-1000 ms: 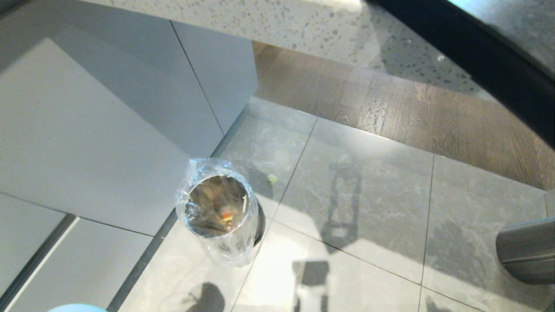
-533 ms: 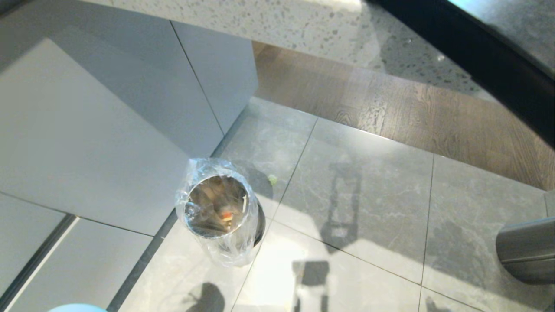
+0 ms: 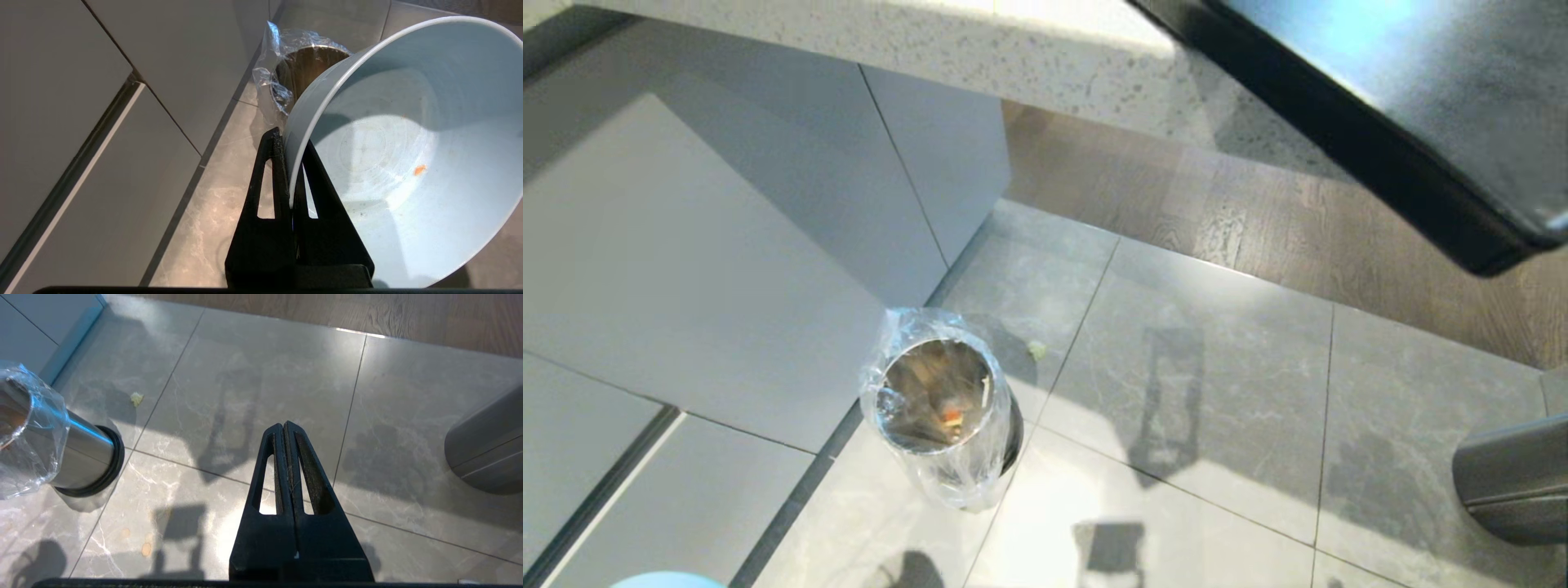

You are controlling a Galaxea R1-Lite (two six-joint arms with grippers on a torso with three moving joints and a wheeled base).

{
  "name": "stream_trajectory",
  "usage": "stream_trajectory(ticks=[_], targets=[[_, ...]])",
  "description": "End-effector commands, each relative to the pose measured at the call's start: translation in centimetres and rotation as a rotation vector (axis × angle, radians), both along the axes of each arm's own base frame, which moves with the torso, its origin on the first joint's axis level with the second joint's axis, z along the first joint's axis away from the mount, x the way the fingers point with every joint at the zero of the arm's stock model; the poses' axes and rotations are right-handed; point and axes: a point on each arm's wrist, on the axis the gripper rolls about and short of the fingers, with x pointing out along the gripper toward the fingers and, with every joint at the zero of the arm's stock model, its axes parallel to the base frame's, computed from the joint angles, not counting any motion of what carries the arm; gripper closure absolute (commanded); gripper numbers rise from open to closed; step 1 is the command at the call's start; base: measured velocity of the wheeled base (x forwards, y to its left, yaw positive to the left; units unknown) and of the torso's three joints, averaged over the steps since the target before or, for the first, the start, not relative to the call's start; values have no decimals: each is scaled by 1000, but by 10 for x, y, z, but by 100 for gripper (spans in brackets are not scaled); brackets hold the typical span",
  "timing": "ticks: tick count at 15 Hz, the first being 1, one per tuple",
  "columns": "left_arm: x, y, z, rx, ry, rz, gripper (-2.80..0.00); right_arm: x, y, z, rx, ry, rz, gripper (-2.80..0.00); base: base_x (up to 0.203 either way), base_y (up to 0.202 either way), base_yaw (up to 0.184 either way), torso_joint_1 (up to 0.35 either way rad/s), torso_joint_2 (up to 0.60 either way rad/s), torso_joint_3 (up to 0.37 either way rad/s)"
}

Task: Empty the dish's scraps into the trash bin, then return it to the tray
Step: Put the bowl back to the table

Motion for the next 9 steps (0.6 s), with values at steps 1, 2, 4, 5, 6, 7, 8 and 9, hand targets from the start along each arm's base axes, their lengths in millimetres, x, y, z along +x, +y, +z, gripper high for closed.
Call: stream_trajectory(ticks=[1, 2, 4, 5, 6, 7, 8, 9], targets=[[0, 0, 0, 0, 1, 4, 0, 0, 0, 0, 1, -1, 0, 0, 0, 0, 0, 2, 2, 188], [0, 0, 0, 0, -1, 3, 0, 0, 0, 0, 1, -1, 0, 0, 0, 0, 0, 3, 2, 194], [0, 0, 0, 0, 2, 4, 0, 0, 0, 0, 1, -1, 0, 0, 0, 0, 0, 0, 2, 203], [0, 0, 0, 0, 2, 5, 0, 0, 0, 0, 1, 0, 0, 0, 0, 0, 0, 3, 2, 202], [0, 0, 0, 0, 2, 5, 0, 0, 0, 0, 1, -2, 0, 0, 0, 0, 0, 1, 2, 199], [0, 0, 0, 0, 1, 5, 0, 0, 0, 0, 1, -1, 0, 0, 0, 0, 0, -2, 2, 207], [0, 0, 0, 0, 1, 5, 0, 0, 0, 0, 1, -2, 0, 0, 0, 0, 0, 1, 2, 195], [0, 0, 0, 0, 2, 5, 0, 0, 0, 0, 1, -2, 0, 0, 0, 0, 0, 6, 2, 203]])
